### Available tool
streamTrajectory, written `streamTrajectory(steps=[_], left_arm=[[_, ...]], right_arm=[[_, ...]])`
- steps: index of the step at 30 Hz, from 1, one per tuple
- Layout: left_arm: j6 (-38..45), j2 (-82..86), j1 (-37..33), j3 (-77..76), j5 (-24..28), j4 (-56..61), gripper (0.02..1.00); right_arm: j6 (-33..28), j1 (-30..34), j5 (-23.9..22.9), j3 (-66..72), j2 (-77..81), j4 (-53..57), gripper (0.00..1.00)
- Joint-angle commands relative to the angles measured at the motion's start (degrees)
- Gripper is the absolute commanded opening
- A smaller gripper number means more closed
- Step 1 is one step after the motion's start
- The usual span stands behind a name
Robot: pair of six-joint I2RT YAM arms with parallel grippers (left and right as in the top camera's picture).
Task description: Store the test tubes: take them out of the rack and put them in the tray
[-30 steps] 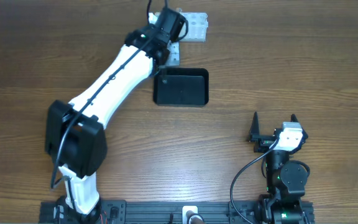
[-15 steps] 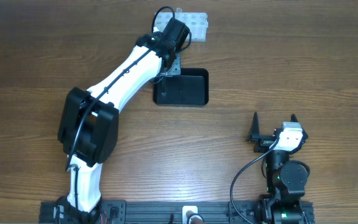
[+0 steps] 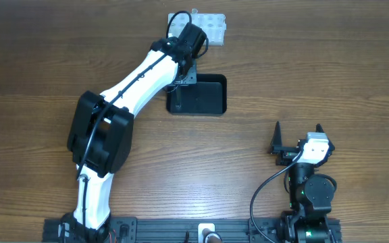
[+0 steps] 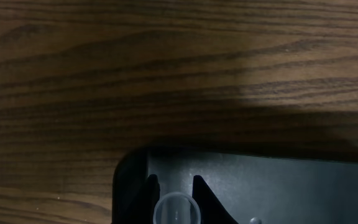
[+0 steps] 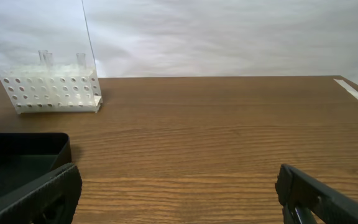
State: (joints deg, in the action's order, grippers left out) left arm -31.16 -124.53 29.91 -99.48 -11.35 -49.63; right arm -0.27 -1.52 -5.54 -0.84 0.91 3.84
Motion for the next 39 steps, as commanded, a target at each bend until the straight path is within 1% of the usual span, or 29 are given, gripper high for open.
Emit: streamTrajectory(steps=[1,3,5,8,12,16,19,21,22,23,25,28,29,33,39], left_arm=[[-0.85,-1.16,0.24,0.13,0.59,0.33,0.209],[-0.85,-1.16,0.2,0.11,0.57,0.57,0.314],[-0.83,-1.14,0.2,0.0,0.26,1.2,0.358],[-0.81,-0.7,0.2,-1.01,-0.94,1.62,0.369],[0.09,2.03,0.02,-5.44,-6.36,1.62,0.371],[5.62,4.2,-1.31,-13.31,-9.92,3.52,0.378],[11.67,4.2,-2.82,-17.64,-10.01,8.52,0.397],[15.13,4.17,-3.89,-17.84,-8.85,13.31,0.43],[16.87,3.8,-4.63,-17.84,-7.43,15.58,0.448],[18.01,3.5,-5.27,-17.84,-5.92,17.29,0.487],[19.76,2.27,-6.67,-17.81,-2.12,20.28,0.553],[22.29,0.04,-8.46,-17.81,4.52,23.41,0.599],[22.88,-0.63,-8.87,-17.81,5.88,23.89,0.619],[24.81,-3.1,-9.81,-17.81,10.16,24.0,0.623],[25.33,-5.35,-9.97,-17.81,11.85,23.26,0.614]], right_arm=[[-0.02,0.31,-0.11,0.55,-0.42,-0.04,0.991],[0.0,0.31,-0.11,0.55,-0.42,-0.04,0.993],[0.0,0.31,-0.11,0.55,-0.42,-0.04,0.991],[0.0,0.31,-0.11,0.55,-0.42,-0.04,0.991],[0.0,0.31,-0.11,0.55,-0.42,-0.04,0.991],[0.0,0.33,-0.11,0.55,-0.42,-0.04,0.991],[-0.02,0.33,-0.11,0.55,-0.42,-0.04,0.991],[0.0,0.31,-0.11,0.55,-0.42,-0.04,0.993],[0.0,0.31,-0.11,0.55,-0.42,-0.04,0.993],[-0.02,0.31,-0.11,0.55,-0.42,-0.04,0.991],[-0.02,0.33,-0.11,0.55,-0.42,-0.04,0.991],[0.0,0.31,-0.11,0.55,-0.42,-0.04,0.991],[0.0,0.31,-0.11,0.55,-0.42,-0.04,0.991],[-0.02,0.33,-0.11,0.55,-0.42,-0.04,0.991],[0.0,0.31,-0.11,0.55,-0.42,-0.04,0.991]])
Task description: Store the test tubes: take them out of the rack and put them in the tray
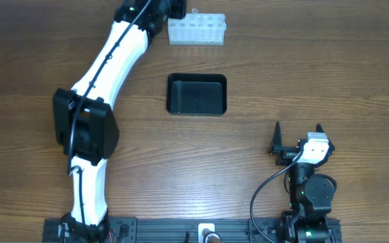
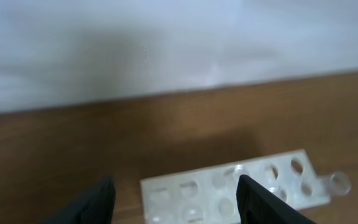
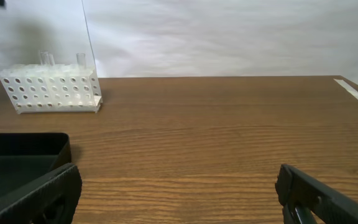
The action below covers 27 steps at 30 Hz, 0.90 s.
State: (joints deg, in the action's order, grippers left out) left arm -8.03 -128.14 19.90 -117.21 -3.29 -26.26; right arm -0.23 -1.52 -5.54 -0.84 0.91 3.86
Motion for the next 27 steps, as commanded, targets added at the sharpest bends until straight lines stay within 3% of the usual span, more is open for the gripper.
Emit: streamTrajectory(steps=[1,5,27], left_arm=[[3.34,-2.08,-0.07,-0.09,5.09,-0.04,0.617],[4.85,-3.08,-0.26,-0.09,7.87,-0.31,0.623],[7.85,-6.25,-0.63,-0.07,9.01,1.88,0.627]], right_arm=[[-0.04,0.31,-0.11,0.55,-0.42,-0.07,0.993],[-0.04,0.33,-0.11,0.55,-0.42,-0.07,0.991],[-0.07,0.33,-0.11,0.55,-0.42,-0.07,0.991]])
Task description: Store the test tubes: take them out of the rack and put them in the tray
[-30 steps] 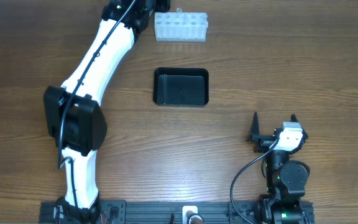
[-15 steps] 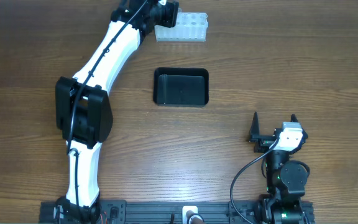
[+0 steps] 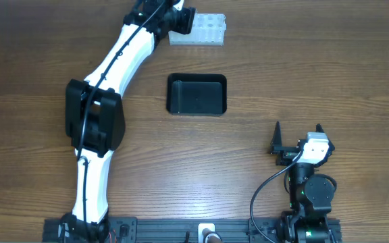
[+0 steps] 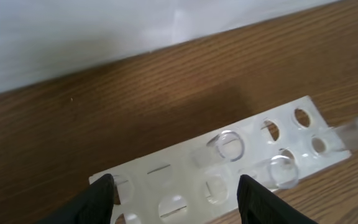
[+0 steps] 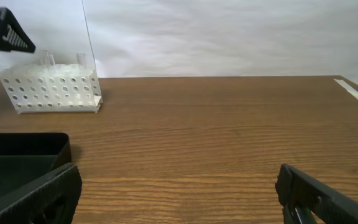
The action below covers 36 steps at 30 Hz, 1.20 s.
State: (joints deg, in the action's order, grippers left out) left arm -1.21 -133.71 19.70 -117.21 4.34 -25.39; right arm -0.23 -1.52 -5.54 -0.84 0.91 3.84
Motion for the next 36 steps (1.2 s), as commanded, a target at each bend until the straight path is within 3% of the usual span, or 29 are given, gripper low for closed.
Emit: streamTrajectory(steps=[1,26,36], left_arm=[[1.03,-0.68,-0.44,-0.07,1.44,1.31,0.627],[0.96,-4.85,0.37,-0.09,2.29,8.72,0.658],[0.96,-4.85,0.85,-0.09,3.39,10.97,0.511]], right_arm=[[-0.07,0.31,-0.11,0.55,-0.42,-0.04,0.991],[-0.07,0.31,-0.11,0.55,-0.42,-0.04,0.989],[-0.04,0.31,-0.11,0.55,-0.42,-0.04,0.993]])
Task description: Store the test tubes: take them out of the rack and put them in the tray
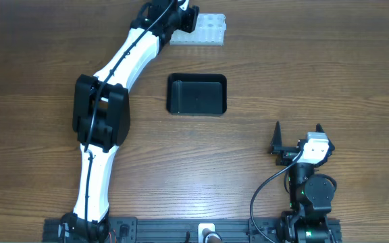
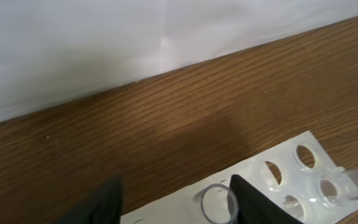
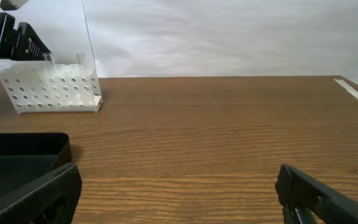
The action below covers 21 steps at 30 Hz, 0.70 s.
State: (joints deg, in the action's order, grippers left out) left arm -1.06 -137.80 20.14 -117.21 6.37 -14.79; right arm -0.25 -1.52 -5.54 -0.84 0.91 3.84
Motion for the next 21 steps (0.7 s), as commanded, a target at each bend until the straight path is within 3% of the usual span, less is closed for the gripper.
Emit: streamTrajectory(steps=[1,21], left_arm=[[0.81,-0.76,0.55,-0.09,1.33,0.37,0.5],[0.83,-0.76,1.25,-0.09,1.31,0.42,0.211]], right_arm=[[-0.02,0.31,-0.11,0.55,-0.42,-0.04,0.991],[-0.02,0.33,-0.11,0.55,-0.42,-0.04,0.991]])
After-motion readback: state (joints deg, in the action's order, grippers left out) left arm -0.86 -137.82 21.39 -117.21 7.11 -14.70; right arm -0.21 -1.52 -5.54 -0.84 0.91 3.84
